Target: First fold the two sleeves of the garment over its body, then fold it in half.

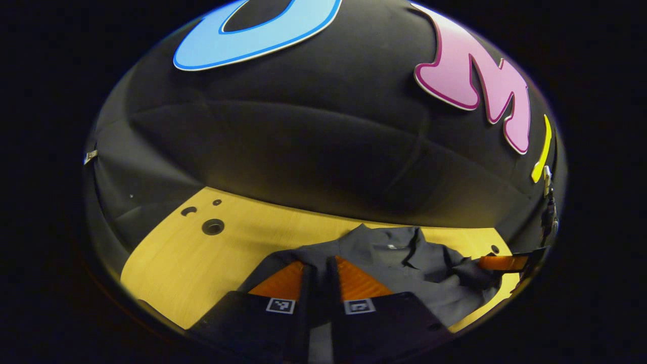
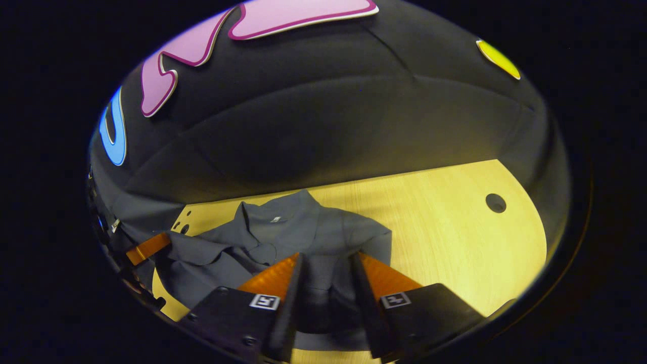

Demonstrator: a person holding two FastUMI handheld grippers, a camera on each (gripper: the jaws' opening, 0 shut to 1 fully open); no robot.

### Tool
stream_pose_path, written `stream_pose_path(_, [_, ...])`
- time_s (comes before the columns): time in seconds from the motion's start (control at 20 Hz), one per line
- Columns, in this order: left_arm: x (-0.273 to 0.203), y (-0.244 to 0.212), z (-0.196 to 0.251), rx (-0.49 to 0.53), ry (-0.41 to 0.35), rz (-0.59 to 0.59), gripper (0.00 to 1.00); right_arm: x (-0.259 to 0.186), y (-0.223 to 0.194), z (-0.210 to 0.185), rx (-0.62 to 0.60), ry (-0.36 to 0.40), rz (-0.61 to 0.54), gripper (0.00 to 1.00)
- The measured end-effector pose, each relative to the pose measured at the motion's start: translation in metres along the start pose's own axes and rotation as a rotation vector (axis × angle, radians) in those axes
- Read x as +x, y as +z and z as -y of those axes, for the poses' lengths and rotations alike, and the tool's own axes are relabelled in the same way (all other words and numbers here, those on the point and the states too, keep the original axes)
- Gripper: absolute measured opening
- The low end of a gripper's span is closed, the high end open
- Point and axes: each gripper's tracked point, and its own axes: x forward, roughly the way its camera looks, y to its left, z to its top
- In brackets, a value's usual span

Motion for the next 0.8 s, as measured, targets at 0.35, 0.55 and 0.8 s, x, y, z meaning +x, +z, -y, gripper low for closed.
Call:
stream_pose_path(0.35, [-0.063, 0.038, -0.014, -0.001, 0.053, 0.11, 0.96, -0.065, 0.028, 0.01, -0.091, -0.063, 0.117, 0.99])
stream_pose_path(0.55, [-0.126, 0.049, -0.018, 0.015, 0.058, 0.177, 0.96, -0.12, 0.026, 0.006, -0.126, -0.101, 0.188, 0.99])
stream_pose_path(0.8, [-0.214, 0.038, -0.025, 0.019, 0.064, 0.237, 0.96, -0.193, -0.001, -0.003, -0.163, -0.129, 0.235, 0.99])
